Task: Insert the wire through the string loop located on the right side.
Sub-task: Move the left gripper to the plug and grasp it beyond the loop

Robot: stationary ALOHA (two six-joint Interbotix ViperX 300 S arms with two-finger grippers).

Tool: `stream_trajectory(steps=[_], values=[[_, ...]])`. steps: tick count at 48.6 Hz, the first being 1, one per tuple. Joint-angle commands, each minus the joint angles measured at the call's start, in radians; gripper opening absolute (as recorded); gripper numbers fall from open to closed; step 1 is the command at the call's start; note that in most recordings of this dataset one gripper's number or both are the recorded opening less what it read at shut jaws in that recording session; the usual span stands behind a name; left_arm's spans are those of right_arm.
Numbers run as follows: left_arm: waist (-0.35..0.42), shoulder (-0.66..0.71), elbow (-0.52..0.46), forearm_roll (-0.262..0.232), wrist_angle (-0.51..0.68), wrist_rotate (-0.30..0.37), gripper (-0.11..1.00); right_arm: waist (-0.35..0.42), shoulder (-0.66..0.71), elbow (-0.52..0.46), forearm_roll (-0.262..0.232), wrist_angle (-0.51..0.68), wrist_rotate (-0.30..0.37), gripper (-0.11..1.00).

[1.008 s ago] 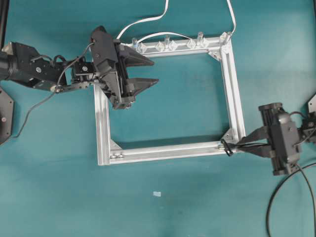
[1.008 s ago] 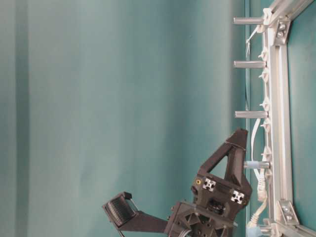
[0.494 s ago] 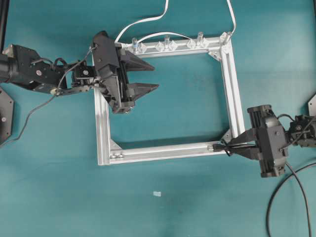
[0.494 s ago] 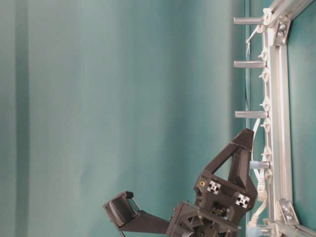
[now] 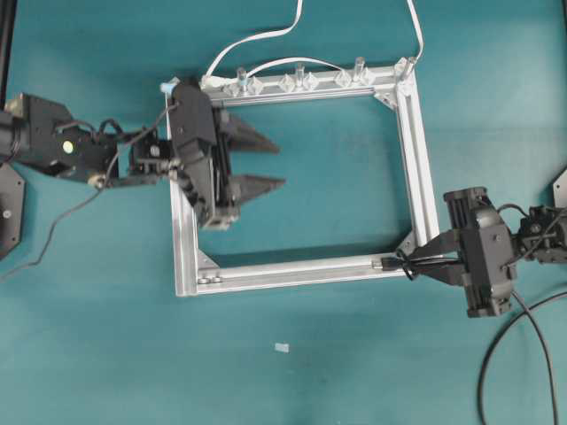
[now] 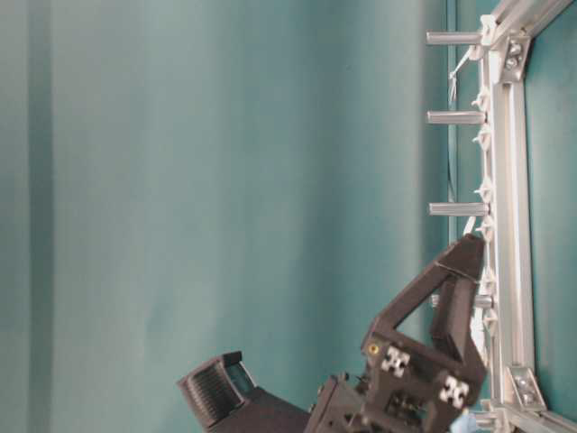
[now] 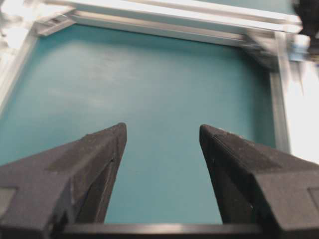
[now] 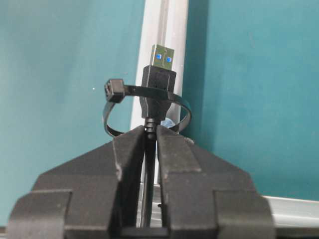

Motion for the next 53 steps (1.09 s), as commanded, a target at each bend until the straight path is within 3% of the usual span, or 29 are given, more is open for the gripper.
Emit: stream_trajectory(steps=[1,11,23,43,53], values=[[-0.046,-0.038,-0.020,0.000,0.018,-0.046,0.66,-0.002,-0.006,-0.011,-0.003,-0.009,-0.002,0.10],[-0.152,-0.066,-0.021,0.000,0.075,-0.170,0.66,-0.003,-0.006,-0.011,-0.003,-0.009,-0.002,0.10],[-0.247,-0.074,-0.038,0.000,0.094,-0.264,0.66,-0.003,-0.006,-0.009,-0.003,-0.009,-0.002,0.10],[-0.258,-0.020,-0.092,0.000,0.092,-0.270,0.66,-0.002,-0.008,-0.008,-0.003,-0.008,0.000,0.10],[-0.247,0.100,-0.199,0.000,0.092,-0.262,0.66,-0.003,-0.006,-0.009,-0.003,-0.009,0.000,0.10]])
